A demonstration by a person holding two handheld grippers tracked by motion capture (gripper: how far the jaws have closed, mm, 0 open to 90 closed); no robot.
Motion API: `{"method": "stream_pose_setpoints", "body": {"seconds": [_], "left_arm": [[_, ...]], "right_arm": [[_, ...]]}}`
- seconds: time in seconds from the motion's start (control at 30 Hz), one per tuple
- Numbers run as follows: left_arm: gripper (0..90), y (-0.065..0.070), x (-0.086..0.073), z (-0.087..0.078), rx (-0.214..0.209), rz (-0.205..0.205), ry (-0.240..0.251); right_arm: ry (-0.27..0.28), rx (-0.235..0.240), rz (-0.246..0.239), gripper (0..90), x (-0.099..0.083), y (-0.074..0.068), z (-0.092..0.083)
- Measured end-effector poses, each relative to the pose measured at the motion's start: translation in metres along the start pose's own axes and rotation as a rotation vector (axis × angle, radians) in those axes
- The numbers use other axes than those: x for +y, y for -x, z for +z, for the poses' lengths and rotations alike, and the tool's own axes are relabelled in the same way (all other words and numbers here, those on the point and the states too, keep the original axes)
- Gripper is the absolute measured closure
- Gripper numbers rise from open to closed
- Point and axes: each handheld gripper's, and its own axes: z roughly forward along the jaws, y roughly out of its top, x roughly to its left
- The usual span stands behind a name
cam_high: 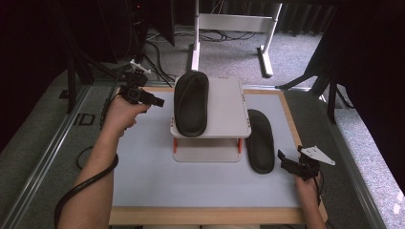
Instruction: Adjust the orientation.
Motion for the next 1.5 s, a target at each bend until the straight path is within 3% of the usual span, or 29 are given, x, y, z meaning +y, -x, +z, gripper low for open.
{"method": "stream_pose_setpoints", "body": {"seconds": [0.13, 0.33, 0.43, 0.57, 0.6, 0.7, 0.83, 0.87, 0.97, 1.03, 1.3, 1.47, 1.5], "left_arm": [[59.5, -0.008, -0.013, 0.002, -0.025, 0.016, 0.021], [60.8, -0.017, -0.036, 0.009, -0.013, 0.058, 0.052], [59.7, -0.021, -0.043, 0.012, -0.022, 0.056, 0.066], [59.5, -0.029, -0.06, 0.017, 0.002, 0.047, 0.099], [59.6, -0.031, -0.069, 0.02, 0.035, 0.064, 0.112], [59.5, -0.033, -0.077, 0.022, 0.052, 0.068, 0.124], [59.5, -0.036, -0.092, 0.023, 0.063, 0.069, 0.174], [59.5, -0.037, -0.1, 0.022, 0.072, 0.073, 0.206], [55.9, -0.04, -0.109, 0.023, 0.072, 0.064, 0.242], [55.9, -0.042, -0.122, 0.023, 0.101, 0.072, 0.288], [55.8, -0.05, -0.155, 0.037, 0.105, 0.056, 0.317], [47.2, -0.055, -0.174, 0.045, 0.102, 0.048, 0.329], [46.5, -0.058, -0.181, 0.048, 0.124, 0.027, 0.33]], "right_arm": [[0.0, -0.001, -0.001, 13.7, 0.0, 0.0, 0.0], [0.001, -0.001, 0.0, 13.7, 0.0, 0.0, 0.0], [-0.001, -0.001, -0.003, 13.7, 0.0, 0.0, 0.0], [0.0, -0.002, -0.004, 13.7, 0.0, 0.0, 0.0], [0.0, -0.002, -0.005, 13.7, 0.0, 0.0, 0.0], [0.0, -0.002, -0.005, 13.7, 0.0, -0.001, 0.0], [0.0, -0.002, -0.007, 13.7, 0.0, -0.001, 0.0], [0.0, -0.001, -0.005, 13.7, 0.0, -0.001, 0.0], [0.0, 0.0, -0.006, 13.7, 0.0, -0.001, 0.0], [-0.001, 0.0, -0.009, 13.7, 0.0, -0.001, 0.0], [-0.012, 0.003, -0.007, 13.7, 0.0, -0.001, 0.001], [-0.008, 0.003, -0.007, 13.6, 0.0, -0.001, 0.001], [-0.008, 0.003, -0.008, 13.7, 0.0, -0.001, 0.001]]}}
